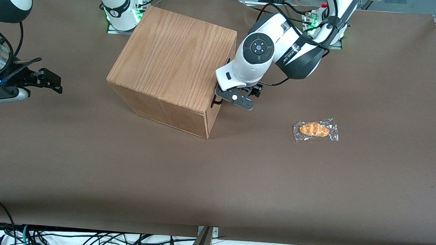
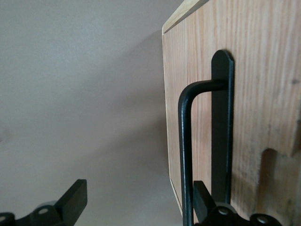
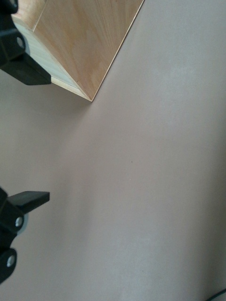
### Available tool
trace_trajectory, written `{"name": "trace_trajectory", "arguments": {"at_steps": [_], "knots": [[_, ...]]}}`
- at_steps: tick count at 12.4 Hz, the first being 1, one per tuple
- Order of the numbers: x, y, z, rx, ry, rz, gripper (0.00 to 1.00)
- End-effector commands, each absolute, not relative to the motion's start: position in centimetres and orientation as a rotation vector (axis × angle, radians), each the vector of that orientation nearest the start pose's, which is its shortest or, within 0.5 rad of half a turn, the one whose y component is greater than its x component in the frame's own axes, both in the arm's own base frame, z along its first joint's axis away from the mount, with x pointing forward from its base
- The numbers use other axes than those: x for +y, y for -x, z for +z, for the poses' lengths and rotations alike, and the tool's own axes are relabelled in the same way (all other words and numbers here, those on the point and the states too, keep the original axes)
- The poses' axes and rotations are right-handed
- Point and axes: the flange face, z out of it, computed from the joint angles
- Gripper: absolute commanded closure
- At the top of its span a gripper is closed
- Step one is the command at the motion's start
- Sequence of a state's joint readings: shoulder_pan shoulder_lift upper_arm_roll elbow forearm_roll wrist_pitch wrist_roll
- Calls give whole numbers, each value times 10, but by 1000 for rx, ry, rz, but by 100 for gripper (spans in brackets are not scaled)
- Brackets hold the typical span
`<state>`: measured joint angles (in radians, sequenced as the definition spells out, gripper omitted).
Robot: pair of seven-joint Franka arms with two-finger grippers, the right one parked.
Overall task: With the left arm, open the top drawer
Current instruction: 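Close the left gripper around the black bar handle, then pull the handle outward with the left gripper, sliding the drawer open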
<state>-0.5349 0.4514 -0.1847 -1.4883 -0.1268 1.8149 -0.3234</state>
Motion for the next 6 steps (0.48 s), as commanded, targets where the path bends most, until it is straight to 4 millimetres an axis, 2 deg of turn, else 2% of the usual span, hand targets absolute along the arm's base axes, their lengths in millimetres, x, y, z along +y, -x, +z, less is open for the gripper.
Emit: {"name": "trace_trajectory", "arguments": {"at_steps": [1, 6], "knots": [[-438, -509, 401, 606, 3228, 369, 1], [-416, -526, 396, 644, 3227, 374, 10]]}}
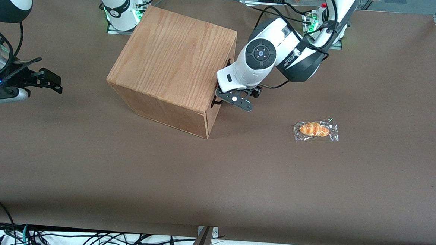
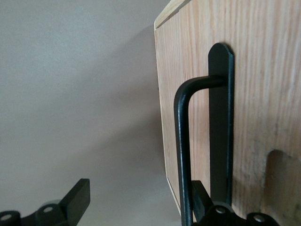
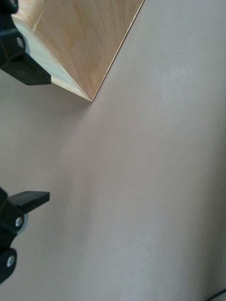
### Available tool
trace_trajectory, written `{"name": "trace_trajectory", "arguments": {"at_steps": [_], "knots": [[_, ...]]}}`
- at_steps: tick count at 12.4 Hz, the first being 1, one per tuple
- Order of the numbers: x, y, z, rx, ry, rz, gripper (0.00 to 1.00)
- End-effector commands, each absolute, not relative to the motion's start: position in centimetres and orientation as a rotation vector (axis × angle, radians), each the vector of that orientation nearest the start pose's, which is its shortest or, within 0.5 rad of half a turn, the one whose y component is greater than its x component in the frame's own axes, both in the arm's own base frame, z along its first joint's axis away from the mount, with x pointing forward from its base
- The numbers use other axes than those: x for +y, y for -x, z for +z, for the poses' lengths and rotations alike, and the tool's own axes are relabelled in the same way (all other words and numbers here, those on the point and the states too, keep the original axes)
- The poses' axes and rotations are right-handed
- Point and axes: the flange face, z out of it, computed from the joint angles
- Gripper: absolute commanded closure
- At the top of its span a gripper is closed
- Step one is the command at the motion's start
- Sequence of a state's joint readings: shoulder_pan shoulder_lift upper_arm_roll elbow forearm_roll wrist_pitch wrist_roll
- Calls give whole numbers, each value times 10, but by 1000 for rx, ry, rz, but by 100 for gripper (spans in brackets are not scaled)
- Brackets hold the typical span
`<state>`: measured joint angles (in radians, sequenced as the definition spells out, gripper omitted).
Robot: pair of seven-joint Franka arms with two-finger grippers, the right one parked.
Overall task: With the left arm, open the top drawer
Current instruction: 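Pull the handle outward with the left gripper, sliding the drawer open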
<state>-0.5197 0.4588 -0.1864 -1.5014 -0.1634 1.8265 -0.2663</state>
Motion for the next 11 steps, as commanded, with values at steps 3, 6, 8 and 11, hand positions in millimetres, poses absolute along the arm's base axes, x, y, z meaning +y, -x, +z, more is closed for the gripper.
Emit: {"name": "trace_trajectory", "arguments": {"at_steps": [3, 6, 8, 11], "knots": [[-413, -529, 390, 634, 3226, 387, 22], [-396, -540, 388, 592, 3232, 395, 22], [-383, -547, 384, 619, 3228, 405, 22], [-369, -556, 381, 583, 3233, 406, 22]]}}
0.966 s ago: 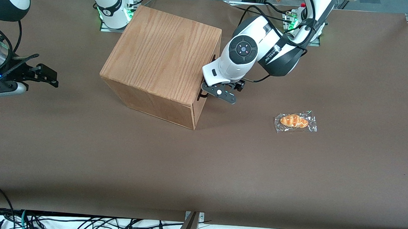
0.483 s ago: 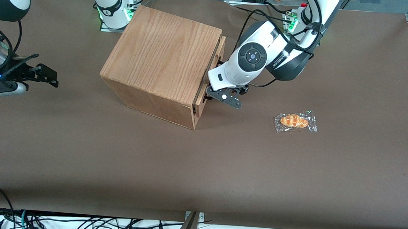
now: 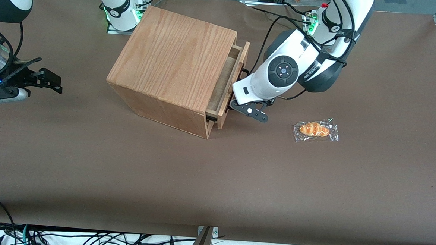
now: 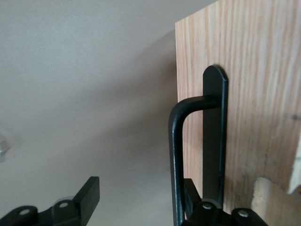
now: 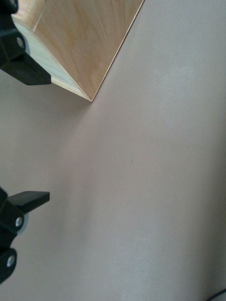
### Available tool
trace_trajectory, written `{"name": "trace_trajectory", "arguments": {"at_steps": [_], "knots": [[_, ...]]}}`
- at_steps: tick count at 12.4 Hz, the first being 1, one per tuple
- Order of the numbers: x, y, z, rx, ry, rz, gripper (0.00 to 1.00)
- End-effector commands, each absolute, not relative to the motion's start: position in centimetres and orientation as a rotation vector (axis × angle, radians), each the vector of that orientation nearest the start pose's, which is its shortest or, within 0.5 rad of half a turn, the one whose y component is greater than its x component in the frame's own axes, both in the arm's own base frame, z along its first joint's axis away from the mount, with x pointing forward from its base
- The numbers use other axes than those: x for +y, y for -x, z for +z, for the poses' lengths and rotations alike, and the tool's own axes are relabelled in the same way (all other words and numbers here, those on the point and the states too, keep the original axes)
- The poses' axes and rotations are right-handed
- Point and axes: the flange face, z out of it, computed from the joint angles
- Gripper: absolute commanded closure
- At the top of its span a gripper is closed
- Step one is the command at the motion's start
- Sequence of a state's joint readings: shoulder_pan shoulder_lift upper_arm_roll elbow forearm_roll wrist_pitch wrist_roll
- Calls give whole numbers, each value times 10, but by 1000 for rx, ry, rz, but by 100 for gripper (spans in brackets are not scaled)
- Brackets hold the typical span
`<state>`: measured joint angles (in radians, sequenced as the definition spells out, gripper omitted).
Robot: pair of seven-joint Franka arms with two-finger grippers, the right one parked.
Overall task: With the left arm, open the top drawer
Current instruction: 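Pull the handle outward with the left gripper, sliding the drawer open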
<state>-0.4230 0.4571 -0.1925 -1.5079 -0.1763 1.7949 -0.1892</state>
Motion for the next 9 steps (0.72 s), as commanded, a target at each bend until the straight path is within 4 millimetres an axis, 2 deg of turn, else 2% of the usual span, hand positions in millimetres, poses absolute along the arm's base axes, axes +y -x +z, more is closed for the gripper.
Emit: {"name": "trace_trajectory", "arguments": {"at_steps": [1, 5, 6, 9], "knots": [[-359, -562, 381, 554, 3240, 406, 22], [-341, -571, 369, 559, 3230, 429, 22], [-329, -577, 368, 535, 3235, 433, 21], [-313, -584, 367, 549, 3235, 452, 22]]}}
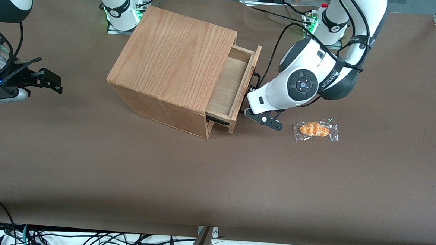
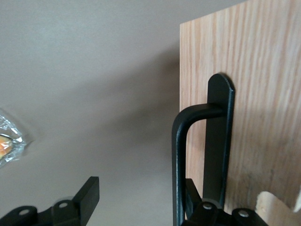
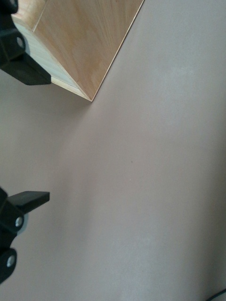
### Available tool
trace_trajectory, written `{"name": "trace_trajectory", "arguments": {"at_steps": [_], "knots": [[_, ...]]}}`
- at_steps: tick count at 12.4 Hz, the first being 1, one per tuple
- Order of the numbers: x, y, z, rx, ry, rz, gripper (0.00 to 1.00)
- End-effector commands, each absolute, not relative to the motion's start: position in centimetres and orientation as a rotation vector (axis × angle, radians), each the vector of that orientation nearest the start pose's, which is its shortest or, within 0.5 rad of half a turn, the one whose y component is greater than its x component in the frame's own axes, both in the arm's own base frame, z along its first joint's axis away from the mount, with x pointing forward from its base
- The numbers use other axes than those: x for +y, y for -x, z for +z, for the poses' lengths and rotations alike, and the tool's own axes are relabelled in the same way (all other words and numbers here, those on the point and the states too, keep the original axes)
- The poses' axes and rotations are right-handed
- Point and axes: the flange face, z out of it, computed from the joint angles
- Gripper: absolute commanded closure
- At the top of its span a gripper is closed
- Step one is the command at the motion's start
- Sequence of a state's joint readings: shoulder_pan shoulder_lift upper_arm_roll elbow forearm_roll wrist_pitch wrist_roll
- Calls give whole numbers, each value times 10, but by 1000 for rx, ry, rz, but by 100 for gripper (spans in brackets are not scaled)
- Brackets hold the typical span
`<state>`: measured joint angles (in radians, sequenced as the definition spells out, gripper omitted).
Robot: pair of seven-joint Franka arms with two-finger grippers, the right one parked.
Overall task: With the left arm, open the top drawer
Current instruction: 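Pull the handle outward with the left gripper, sliding the drawer open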
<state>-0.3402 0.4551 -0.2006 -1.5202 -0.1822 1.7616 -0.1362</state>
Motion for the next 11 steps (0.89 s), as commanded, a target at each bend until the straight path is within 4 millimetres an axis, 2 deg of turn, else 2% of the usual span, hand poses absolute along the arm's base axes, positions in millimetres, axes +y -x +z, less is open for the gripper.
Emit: {"name": "trace_trajectory", "arguments": {"at_steps": [1, 7, 11], "knots": [[-312, -584, 366, 548, 3234, 453, 22], [-291, -591, 367, 545, 3232, 483, 22], [-287, -592, 366, 538, 3231, 494, 22]]}}
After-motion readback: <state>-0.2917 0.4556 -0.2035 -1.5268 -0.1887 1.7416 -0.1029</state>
